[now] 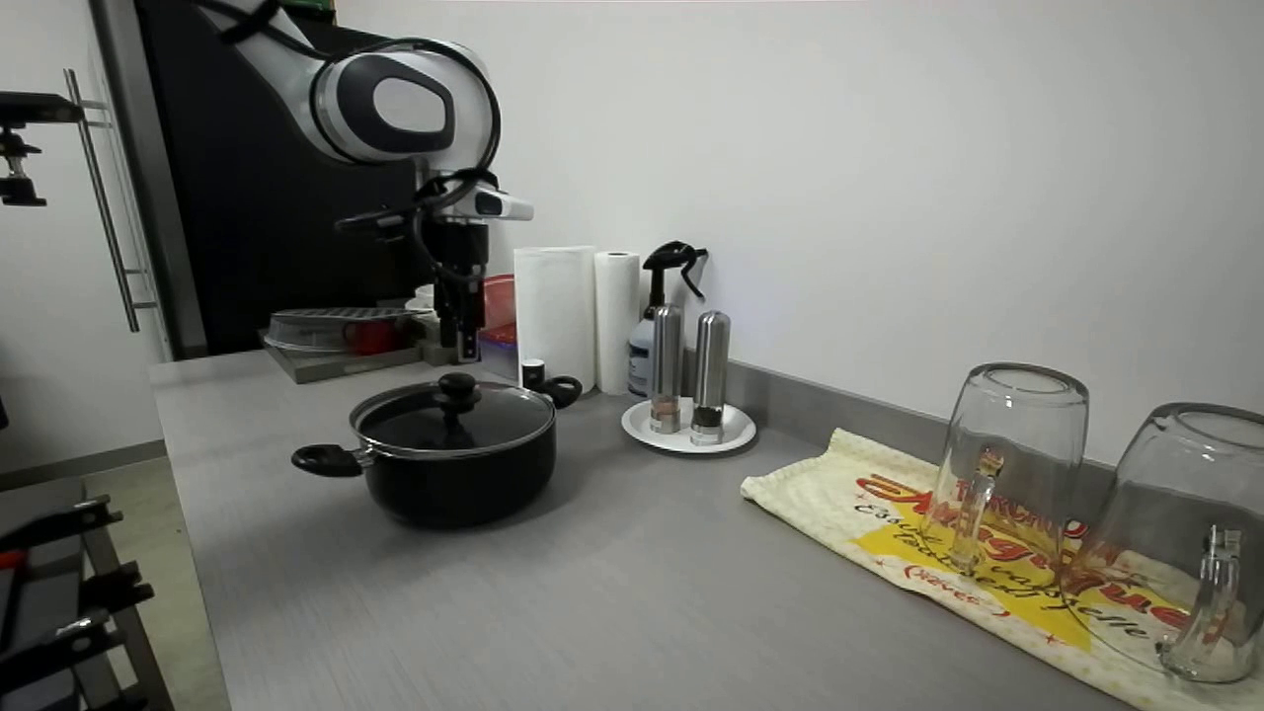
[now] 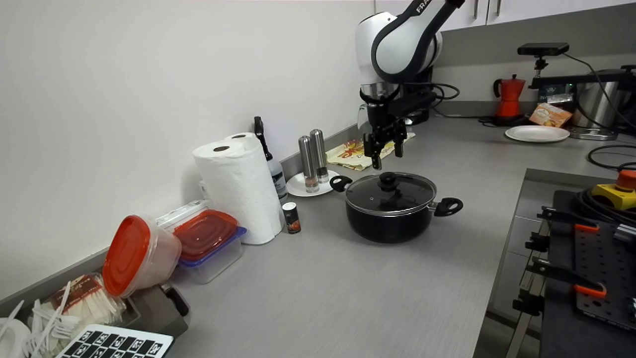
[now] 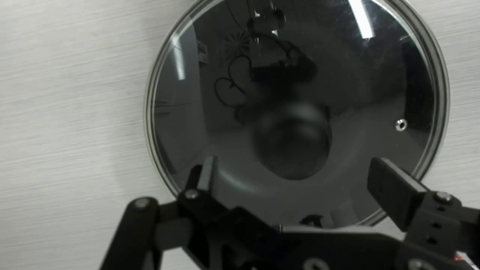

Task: Uncover the pot and put the lid on the counter

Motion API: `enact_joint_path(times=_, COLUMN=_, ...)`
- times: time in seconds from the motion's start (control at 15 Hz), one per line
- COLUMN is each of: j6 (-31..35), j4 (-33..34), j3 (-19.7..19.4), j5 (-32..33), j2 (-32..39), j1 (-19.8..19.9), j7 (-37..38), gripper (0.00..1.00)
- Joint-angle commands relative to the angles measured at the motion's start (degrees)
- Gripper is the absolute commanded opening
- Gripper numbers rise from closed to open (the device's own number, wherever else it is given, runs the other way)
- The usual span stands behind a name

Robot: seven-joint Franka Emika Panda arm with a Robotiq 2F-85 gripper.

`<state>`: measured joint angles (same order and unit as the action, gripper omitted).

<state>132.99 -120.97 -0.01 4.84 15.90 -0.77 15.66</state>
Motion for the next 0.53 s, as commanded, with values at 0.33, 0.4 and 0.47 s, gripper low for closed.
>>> enact_joint_path(times=0.33, j6=-0.59, j4=-1.06, j3=-0.58, j5=-0.13, j2=1.13, j1=-1.19, j7=-0.25, gripper=1.00)
enact_joint_path(times=0.4, j6=-0.51, j4=-0.74, j3=-0.41, j5=-0.47, j2=0.99, j1=-1.29, j7=-0.26, gripper=1.00)
enact_joint_path(times=0.47, j6=-0.45, j4=-0.41, j3=-0.33, j5=-0.60, j2=0.98, j1=-1.43, j7=-0.16, gripper=1.00)
